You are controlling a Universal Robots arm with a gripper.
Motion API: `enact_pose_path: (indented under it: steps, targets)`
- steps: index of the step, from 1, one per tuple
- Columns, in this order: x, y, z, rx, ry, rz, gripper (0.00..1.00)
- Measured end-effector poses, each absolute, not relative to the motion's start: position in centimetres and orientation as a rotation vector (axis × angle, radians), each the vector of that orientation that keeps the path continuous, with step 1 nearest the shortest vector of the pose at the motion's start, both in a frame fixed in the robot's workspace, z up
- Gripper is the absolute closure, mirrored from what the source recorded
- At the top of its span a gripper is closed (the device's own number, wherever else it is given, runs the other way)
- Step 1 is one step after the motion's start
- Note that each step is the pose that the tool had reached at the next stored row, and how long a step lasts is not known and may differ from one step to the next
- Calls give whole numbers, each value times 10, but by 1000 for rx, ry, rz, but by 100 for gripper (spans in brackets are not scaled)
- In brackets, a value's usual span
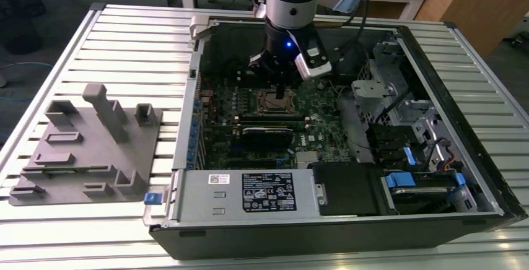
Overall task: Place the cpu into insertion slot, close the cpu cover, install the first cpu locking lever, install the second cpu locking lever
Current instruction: 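Install the second cpu locking lever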
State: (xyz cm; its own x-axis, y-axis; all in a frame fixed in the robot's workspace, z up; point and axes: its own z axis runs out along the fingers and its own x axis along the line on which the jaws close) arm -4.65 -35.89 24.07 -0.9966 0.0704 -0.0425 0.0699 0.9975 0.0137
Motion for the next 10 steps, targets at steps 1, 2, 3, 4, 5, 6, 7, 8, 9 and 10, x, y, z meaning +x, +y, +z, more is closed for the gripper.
enact_pose_path:
  steps: [1, 2, 3, 4, 5, 6, 7, 8, 9, 10]
  targets:
    - [-46, -360, 241, 109, 3097, 19, 90]
    - [-46, -361, 241, 109, 3097, 19, 90]
    - [-46, -361, 241, 109, 3097, 19, 90]
    - [-46, -362, 241, 109, 3097, 19, 90]
    - [-46, -362, 241, 109, 3097, 19, 90]
    - [-46, -363, 241, 109, 3097, 19, 90]
    - [-46, -363, 241, 109, 3097, 19, 90]
    - [-46, -364, 241, 109, 3097, 19, 90]
    - [-47, -364, 241, 109, 3097, 19, 90]
    - [-46, -365, 241, 109, 3097, 19, 90]
